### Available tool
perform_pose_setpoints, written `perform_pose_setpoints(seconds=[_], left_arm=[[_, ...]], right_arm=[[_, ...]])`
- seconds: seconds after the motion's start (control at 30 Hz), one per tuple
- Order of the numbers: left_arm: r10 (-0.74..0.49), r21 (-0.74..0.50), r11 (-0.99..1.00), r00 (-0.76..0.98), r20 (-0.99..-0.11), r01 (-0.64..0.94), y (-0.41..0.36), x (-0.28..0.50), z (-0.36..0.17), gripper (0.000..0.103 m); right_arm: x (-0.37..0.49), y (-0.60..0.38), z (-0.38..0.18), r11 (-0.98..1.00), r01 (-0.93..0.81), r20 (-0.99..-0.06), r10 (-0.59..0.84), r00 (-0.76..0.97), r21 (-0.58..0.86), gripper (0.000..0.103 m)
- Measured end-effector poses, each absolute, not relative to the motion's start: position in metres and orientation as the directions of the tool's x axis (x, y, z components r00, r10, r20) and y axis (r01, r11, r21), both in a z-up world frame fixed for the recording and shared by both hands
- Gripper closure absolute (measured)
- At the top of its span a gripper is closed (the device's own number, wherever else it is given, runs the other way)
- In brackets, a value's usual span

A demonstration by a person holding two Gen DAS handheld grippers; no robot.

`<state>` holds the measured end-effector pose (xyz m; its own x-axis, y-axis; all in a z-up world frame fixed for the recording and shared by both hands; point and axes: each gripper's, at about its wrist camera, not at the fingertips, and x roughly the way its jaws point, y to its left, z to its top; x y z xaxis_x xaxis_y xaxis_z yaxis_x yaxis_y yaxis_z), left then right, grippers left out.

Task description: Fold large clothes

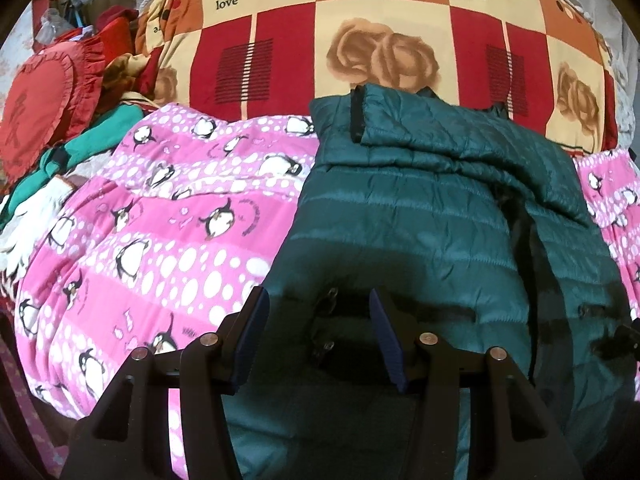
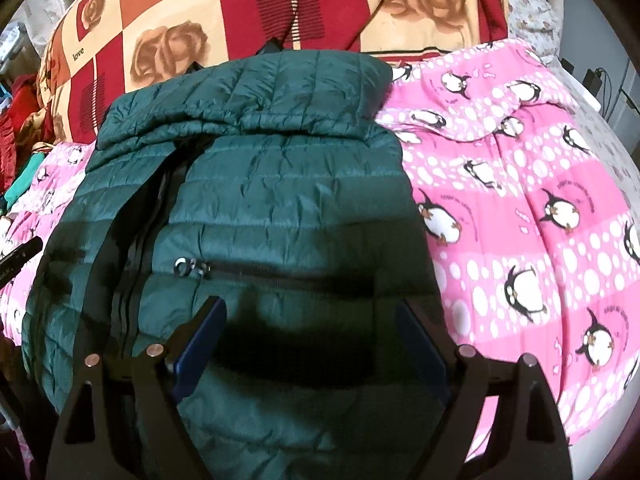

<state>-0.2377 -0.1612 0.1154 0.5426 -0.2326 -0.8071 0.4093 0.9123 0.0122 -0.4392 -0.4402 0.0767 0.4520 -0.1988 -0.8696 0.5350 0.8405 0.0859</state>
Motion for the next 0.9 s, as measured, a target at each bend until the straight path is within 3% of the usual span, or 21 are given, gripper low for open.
perform_pose_setpoints(seconds=[0.9], left_arm=[[-0.214,0.014,0.914,0.513,-0.831,0.405,-0.123,-0.272,0.107,0.073]], right_arm=[[-0.478,-0.409,0.074,0.860,0.506,-0.893,-0.174,0.416,0.068,0.012]])
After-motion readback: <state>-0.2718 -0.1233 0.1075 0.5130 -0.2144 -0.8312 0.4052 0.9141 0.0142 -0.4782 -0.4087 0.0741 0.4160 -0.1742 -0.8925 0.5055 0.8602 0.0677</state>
